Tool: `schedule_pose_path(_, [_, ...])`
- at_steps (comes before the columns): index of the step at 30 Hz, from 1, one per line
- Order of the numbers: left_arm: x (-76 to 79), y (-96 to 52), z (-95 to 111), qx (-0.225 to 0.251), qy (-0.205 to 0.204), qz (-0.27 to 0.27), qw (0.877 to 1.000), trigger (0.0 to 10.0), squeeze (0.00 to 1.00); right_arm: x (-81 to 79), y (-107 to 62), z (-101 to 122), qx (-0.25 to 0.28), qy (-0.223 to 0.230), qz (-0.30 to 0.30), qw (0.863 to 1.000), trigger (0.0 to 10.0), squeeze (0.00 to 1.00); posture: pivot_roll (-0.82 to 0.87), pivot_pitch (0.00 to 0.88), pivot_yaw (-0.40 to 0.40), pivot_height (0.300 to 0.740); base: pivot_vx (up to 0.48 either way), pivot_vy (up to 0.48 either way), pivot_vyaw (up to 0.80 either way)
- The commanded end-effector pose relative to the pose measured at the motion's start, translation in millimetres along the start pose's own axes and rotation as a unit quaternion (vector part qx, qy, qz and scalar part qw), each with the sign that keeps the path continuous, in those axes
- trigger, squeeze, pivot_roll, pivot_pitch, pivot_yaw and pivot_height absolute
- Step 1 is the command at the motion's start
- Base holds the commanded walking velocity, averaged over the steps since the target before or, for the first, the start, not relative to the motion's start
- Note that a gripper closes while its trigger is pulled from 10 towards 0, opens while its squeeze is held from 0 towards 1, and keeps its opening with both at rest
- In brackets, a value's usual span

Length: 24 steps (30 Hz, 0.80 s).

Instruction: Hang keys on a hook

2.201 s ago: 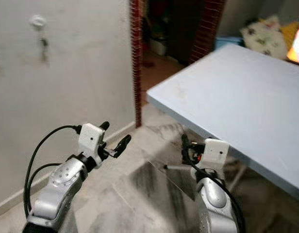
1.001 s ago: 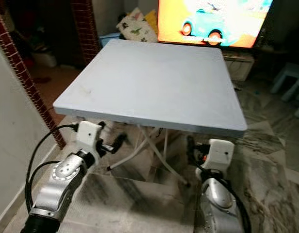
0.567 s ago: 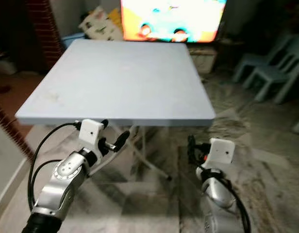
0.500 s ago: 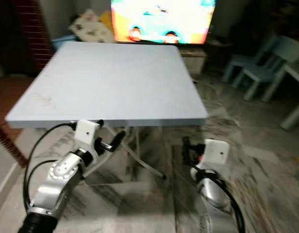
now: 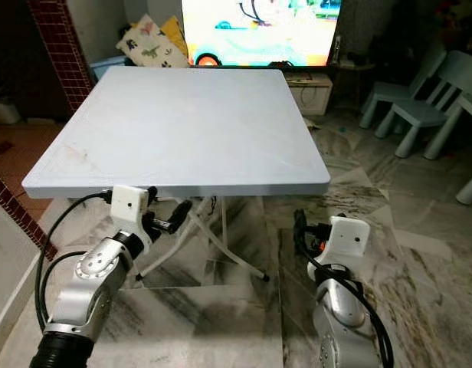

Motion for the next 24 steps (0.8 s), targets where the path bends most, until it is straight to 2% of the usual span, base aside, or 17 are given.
schedule_pose_path(1, [-0.8,0.2,3,0.001,0.003,0.000,1.000,10.0,0.00,-1.6,-0.7,-1,-0.003,0.004,0.000,1.000,10.0,0.00,0.08,0.000,-0.002,0.740,0.000,-0.398,0.00])
schedule_pose_path(4, [-3.1,0.7,0,-0.006,0.003,0.007,1.000,10.0,0.00,-5.2,-1.3,-5,-0.012,0.009,0.010,1.000,10.0,0.00,0.08,0.000,-0.002,0.740,0.000,-0.480,0.00])
schedule_pose_path(17, [-20.5,5.8,2,-0.006,0.008,0.033,0.999,10.0,0.00,7.2,0.2,-13,-0.031,0.005,-0.013,0.999,10.0,0.00,0.07,0.000,-0.011,0.740,0.000,-0.480,0.00])
schedule_pose_path(20, [-22.0,6.5,2,-0.005,0.008,0.035,0.999,10.0,0.00,8.1,-1.2,-16,-0.037,-0.009,-0.016,0.999,10.0,0.00,0.07,0.000,-0.011,0.740,0.000,-0.480,0.00])
schedule_pose_path(24, [-23.0,7.0,1,-0.007,0.010,0.034,0.999,10.0,0.00,10.3,-2.3,-19,-0.042,0.000,-0.021,0.999,10.0,0.00,0.07,0.000,-0.009,0.740,0.000,-0.480,0.00])
Point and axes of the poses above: a point about 5 cm out from each wrist's last joint towards the gripper, its own y axis pointing out of the wrist towards the gripper, its own z axis along the axis of the wrist's last joint, x = y × z, the point moved 4 cm from there along y, pointing out of the wrist towards the gripper, and after that the axes turned 3 degrees about y, right-handed, at the moved point
